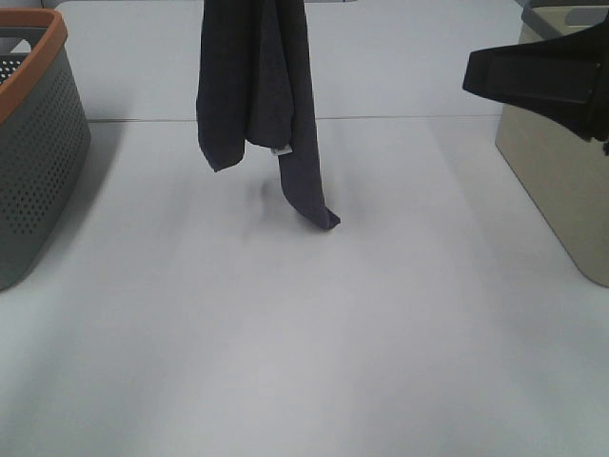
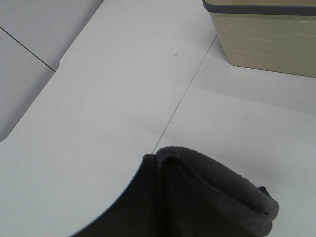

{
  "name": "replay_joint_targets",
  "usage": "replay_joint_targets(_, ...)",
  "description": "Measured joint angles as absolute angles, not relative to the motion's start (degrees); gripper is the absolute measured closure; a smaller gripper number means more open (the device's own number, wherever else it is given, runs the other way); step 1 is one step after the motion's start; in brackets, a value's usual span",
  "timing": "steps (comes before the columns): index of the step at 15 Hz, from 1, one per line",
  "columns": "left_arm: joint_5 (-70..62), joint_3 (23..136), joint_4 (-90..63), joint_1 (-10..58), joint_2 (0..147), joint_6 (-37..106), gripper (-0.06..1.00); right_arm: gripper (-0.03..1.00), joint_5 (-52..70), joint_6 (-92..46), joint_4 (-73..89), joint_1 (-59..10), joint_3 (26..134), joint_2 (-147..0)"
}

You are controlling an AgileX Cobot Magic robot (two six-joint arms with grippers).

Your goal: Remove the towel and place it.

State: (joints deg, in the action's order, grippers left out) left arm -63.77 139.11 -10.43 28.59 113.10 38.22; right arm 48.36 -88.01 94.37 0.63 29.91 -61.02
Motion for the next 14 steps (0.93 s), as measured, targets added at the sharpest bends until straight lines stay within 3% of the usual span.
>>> replay_joint_targets(1, -63.77, 139.11, -10.54, 28.59, 113.1, 37.99, 0.94, 0.37, 50.65, -94.94, 98.38, 0.63, 29.91, -66.35)
replay_joint_targets(5, -63.77, 139.11, -10.6, 28.59, 113.27, 37.99, 0.94, 0.37, 54.72, -101.87, 99.52, 0.06, 34.09, -80.79)
replay_joint_targets(9, -63.77, 139.11, -11.12, 28.59, 115.62, 37.99, 0.94, 0.38, 42.74, -106.0, 99.69, -12.66, 41.88, -90.53)
replay_joint_targets(14, -63.77, 139.11, -11.23, 28.59, 116.65, 37.99, 0.94, 0.38, 38.27, -109.03, 99.81, -21.03, 51.39, -97.69)
